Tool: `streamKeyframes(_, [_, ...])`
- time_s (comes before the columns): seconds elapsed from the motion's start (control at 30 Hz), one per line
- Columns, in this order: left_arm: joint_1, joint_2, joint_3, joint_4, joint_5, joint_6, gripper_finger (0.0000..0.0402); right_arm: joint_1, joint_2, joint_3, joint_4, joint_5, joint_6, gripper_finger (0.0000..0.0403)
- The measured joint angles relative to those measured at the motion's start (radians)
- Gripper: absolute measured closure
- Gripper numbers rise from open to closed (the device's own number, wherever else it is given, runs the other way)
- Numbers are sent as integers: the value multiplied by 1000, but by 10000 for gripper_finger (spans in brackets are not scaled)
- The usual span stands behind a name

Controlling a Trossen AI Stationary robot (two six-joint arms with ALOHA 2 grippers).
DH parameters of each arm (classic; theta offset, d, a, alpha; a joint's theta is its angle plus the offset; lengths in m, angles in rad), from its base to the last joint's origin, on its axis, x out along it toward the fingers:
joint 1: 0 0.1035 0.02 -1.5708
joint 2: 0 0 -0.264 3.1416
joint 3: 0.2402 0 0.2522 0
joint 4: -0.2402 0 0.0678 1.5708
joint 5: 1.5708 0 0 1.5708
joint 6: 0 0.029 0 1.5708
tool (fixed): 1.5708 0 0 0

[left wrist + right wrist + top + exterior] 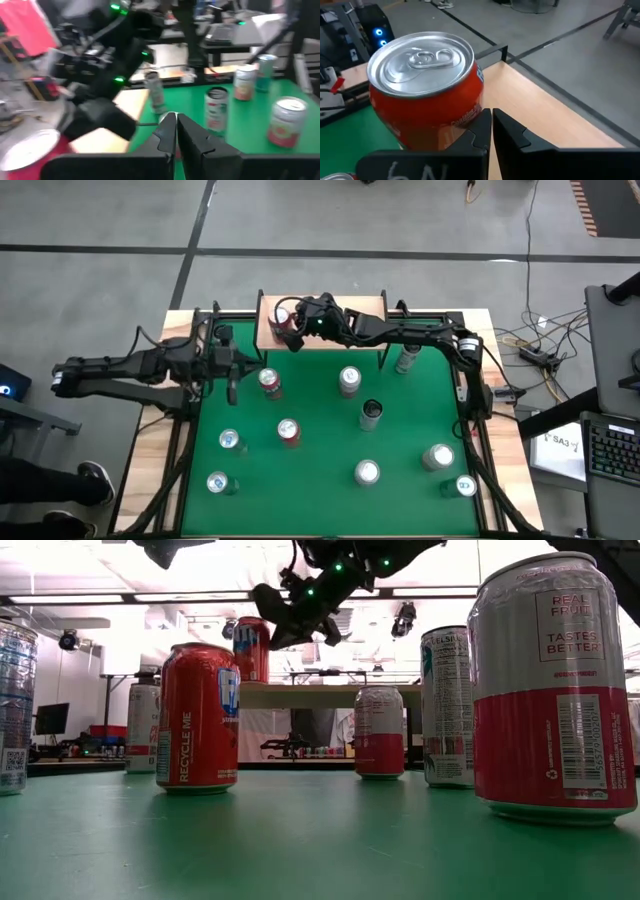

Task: Place canned beverage on shelf
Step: Put the bottom orange soda can on the shelf

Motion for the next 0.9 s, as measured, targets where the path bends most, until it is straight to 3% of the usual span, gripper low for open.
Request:
streamKeyframes(0.27, [0,-61,0,-39,-52,-5,402,-8,4,0,-2,0,-31,394])
streamKeyframes(0.5, [0,-89,0,-143,-52,-48,402,-7,-80,0,-152,-28,-11,394])
streamKeyframes(0.63, [0,-86,0,-175,-52,-54,402,-7,-98,0,-254,-140,9,394])
streamKeyframes(0.77, [0,-79,0,-181,-52,-53,402,-6,-88,0,-220,-289,5,394])
streamKeyframes(0.9, [0,-76,0,-181,-52,-53,402,-6,-59,-1,-174,-313,5,394])
